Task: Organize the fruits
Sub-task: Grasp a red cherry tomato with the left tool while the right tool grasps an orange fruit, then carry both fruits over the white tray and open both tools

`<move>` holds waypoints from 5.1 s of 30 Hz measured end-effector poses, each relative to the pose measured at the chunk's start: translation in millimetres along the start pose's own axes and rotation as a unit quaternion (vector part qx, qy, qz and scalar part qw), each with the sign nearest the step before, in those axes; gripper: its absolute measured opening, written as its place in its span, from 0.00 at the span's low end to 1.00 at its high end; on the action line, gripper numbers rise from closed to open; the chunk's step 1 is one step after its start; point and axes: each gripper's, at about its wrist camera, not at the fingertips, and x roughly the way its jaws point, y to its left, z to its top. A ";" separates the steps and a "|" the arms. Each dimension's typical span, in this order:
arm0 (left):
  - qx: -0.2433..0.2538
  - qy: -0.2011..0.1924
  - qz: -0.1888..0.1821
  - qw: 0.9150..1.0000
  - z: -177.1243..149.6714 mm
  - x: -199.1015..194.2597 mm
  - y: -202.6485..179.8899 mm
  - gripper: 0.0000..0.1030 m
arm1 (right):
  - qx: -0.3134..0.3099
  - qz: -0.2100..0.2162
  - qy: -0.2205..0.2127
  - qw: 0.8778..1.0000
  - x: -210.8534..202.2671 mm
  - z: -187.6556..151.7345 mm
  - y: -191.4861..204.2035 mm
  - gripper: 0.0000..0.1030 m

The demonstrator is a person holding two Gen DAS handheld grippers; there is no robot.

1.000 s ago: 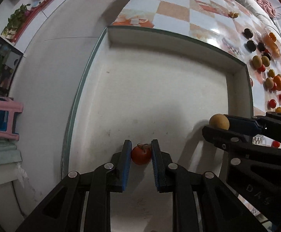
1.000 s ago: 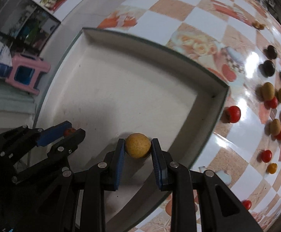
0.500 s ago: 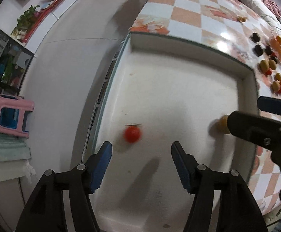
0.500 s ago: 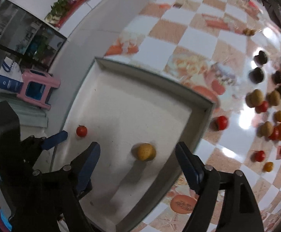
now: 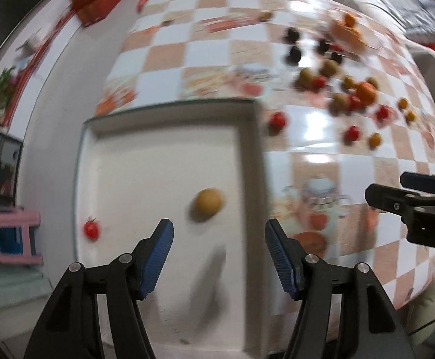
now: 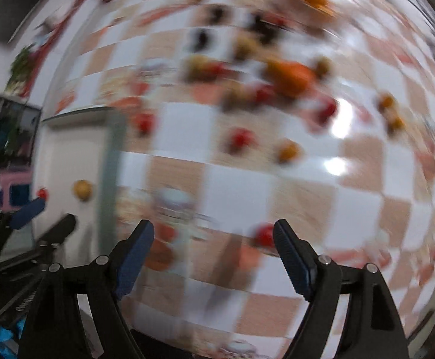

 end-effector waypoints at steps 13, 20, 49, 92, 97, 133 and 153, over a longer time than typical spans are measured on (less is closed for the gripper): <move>0.067 0.017 -0.015 0.998 25.6 13.6 -90.7 0.63 | 0.108 -0.030 0.017 0.994 -0.8 -35.7 -116.2 0.82; 0.053 0.021 -0.009 0.998 49.1 34.8 -110.3 0.63 | 0.114 -0.045 0.001 0.992 2.2 -23.3 -149.5 0.82; 0.044 -0.045 -0.037 0.997 77.3 68.1 -141.7 0.48 | 0.021 -0.098 -0.141 0.985 17.2 96.1 -148.9 0.27; -0.056 -0.082 -0.049 0.994 4.8 -26.1 4.2 0.20 | -0.013 0.041 -0.115 0.992 -44.1 13.6 -25.9 0.22; -0.083 -0.070 -0.034 0.993 -16.8 -26.7 39.1 0.20 | -0.064 0.056 -0.097 0.992 -40.7 9.4 28.3 0.22; -0.121 0.006 0.015 0.993 -79.8 35.6 118.7 0.20 | -0.210 0.041 0.046 0.976 73.6 -26.2 202.0 0.22; -0.099 0.024 0.035 0.994 -79.1 40.2 117.6 0.54 | -0.211 0.030 0.045 0.976 72.6 -27.5 204.9 0.61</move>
